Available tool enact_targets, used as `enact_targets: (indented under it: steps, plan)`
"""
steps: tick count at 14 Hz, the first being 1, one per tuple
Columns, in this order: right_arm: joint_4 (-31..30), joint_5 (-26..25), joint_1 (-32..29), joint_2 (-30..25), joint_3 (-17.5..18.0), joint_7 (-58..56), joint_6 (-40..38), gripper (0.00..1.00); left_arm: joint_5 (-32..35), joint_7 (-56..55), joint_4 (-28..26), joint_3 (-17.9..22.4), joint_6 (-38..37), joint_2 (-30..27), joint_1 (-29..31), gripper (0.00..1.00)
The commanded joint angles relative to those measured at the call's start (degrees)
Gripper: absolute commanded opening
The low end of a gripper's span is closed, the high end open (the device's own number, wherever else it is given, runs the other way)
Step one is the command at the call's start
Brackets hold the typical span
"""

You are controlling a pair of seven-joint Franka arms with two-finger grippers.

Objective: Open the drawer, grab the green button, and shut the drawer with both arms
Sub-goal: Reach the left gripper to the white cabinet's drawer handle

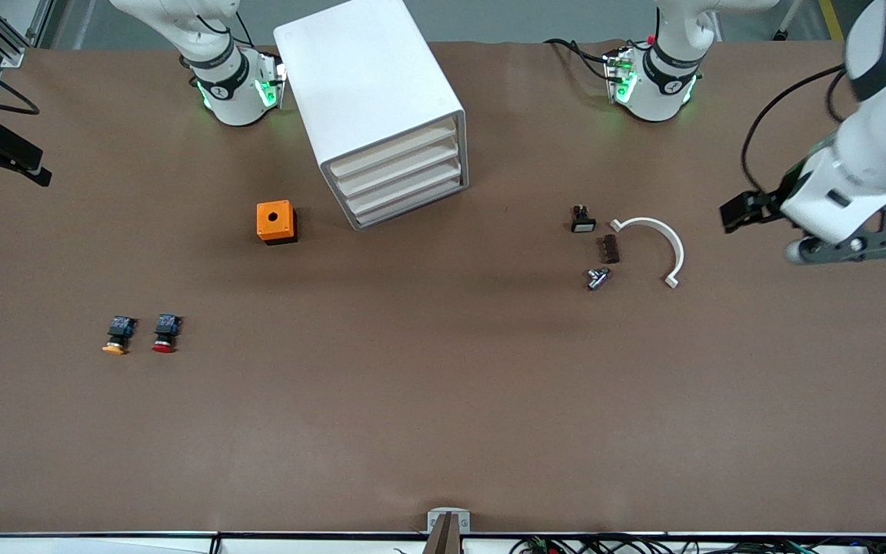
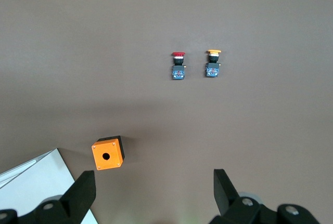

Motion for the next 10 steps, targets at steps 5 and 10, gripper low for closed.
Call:
enact_targets:
  steps: [5, 10]
  plan:
    - [0.5, -0.3, -1.2, -0.8, 0.8, -0.1, 0.0, 1.0, -0.4, -23.5, 3.5, 0.1, 3.5, 14.2, -11.9, 1.0]
    - [1.7, -0.6, -1.3, -0.3, 0.8, 0.2, -0.1, 1.0, -2.1, -41.0, 6.9, 0.0, 6.0, 22.5, -19.7, 1.0]
